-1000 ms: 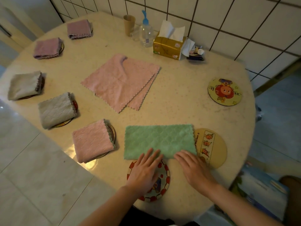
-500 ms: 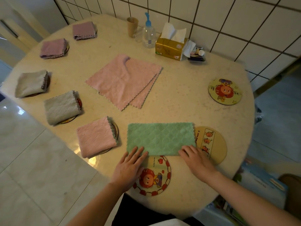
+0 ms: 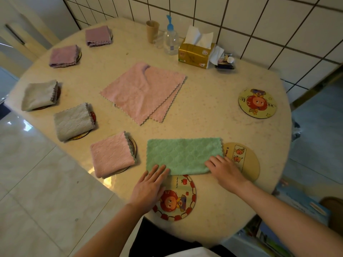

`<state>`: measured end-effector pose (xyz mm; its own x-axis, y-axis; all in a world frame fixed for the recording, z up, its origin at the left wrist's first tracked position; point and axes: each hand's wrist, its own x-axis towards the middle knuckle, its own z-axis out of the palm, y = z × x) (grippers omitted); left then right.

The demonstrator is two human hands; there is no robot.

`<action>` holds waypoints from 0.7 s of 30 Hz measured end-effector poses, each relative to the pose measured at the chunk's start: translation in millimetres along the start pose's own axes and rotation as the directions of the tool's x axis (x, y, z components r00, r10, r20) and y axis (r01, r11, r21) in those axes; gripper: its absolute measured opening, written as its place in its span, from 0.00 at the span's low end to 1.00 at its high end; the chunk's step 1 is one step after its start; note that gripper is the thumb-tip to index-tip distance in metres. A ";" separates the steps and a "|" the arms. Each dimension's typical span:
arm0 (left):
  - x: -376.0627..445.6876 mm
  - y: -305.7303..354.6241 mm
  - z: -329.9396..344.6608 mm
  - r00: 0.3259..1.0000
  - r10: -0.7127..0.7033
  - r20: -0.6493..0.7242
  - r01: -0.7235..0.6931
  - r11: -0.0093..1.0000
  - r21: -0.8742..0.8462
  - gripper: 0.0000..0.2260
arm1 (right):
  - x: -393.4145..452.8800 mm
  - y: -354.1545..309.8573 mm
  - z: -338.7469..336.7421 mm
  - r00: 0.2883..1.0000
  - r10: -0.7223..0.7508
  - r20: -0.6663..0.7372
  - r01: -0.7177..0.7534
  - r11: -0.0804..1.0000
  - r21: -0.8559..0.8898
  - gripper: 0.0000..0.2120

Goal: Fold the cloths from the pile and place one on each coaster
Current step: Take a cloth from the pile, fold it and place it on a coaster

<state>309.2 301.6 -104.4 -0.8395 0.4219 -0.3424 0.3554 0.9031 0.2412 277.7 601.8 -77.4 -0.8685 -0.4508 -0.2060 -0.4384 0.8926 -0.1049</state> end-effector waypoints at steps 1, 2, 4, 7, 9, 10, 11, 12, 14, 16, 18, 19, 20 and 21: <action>0.3 0.2 -0.8 1.000 -0.009 0.012 0.009 1.000 -0.009 0.27 | -2.5 4.4 0.1 1.000 -0.003 -0.009 0.003 1.000 0.009 0.19; 0.1 1.4 -2.1 1.000 -0.016 0.020 0.016 1.000 -0.010 0.27 | -6.4 7.3 -1.1 1.000 -0.010 -0.013 0.010 1.000 0.026 0.19; 0.4 7.0 -7.3 0.999 -0.042 0.026 0.043 0.998 -0.038 0.28 | -14.1 7.4 -4.8 0.999 -0.026 -0.038 0.029 0.997 0.078 0.17; 6.1 27.9 -20.1 0.996 -0.091 0.017 0.092 0.985 -0.144 0.31 | -28.5 -6.0 -12.6 0.989 -0.056 -0.134 0.076 0.986 0.151 0.09; 10.9 48.8 -26.0 0.999 -0.036 0.012 0.037 0.989 -0.143 0.34 | -40.4 -20.7 -15.2 0.980 -0.079 -0.182 0.113 0.976 0.186 0.07; 13.1 59.7 -26.5 1.000 0.015 0.010 -0.014 0.992 -0.125 0.35 | -46.1 -28.8 -16.1 0.977 -0.093 -0.194 0.132 0.971 0.198 0.07; 13.2 70.8 -25.1 0.997 0.074 0.003 -0.073 0.991 -0.114 0.35 | -53.1 -37.5 -16.0 0.973 -0.110 -0.204 0.152 0.967 0.202 0.08; 13.3 80.1 -21.9 0.991 0.133 -0.010 -0.133 0.985 -0.107 0.34 | -58.7 -45.9 -16.2 0.968 -0.129 -0.217 0.174 0.963 0.205 0.08; 7.4 95.4 -12.0 0.973 0.227 -0.042 -0.230 0.965 -0.124 0.30 | -71.9 -60.5 -16.1 0.956 -0.165 -0.243 0.220 0.950 0.221 0.07; -4.1 100.0 -5.6 0.960 0.266 -0.090 -0.277 0.949 -0.153 0.26 | -84.3 -67.7 -14.8 0.946 -0.201 -0.252 0.263 0.935 0.239 0.08; -16.5 94.5 4.6 0.950 0.285 -0.131 -0.303 0.941 -0.151 0.22 | -92.4 -64.8 -13.4 0.947 -0.222 -0.230 0.281 0.922 0.267 0.10; -22.0 90.1 9.2 0.948 0.291 -0.130 -0.308 0.942 -0.136 0.20 | -92.8 -59.1 -11.6 0.952 -0.215 -0.216 0.272 0.919 0.285 0.11; -27.5 85.3 14.3 0.946 0.295 -0.138 -0.310 0.944 -0.113 0.20 | -91.1 -52.7 -9.2 0.956 -0.201 -0.213 0.259 0.921 0.293 0.09; -32.4 81.7 17.8 0.943 0.298 -0.146 -0.312 0.946 -0.091 0.21 | -86.9 -45.1 -6.0 0.958 -0.193 -0.212 0.248 0.928 0.276 0.08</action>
<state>372.7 363.2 -89.8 -0.7460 0.6552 -0.1190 0.5612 0.7148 0.4174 371.6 600.7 -48.9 -0.7963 -0.6042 0.0292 -0.5590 0.7165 -0.4173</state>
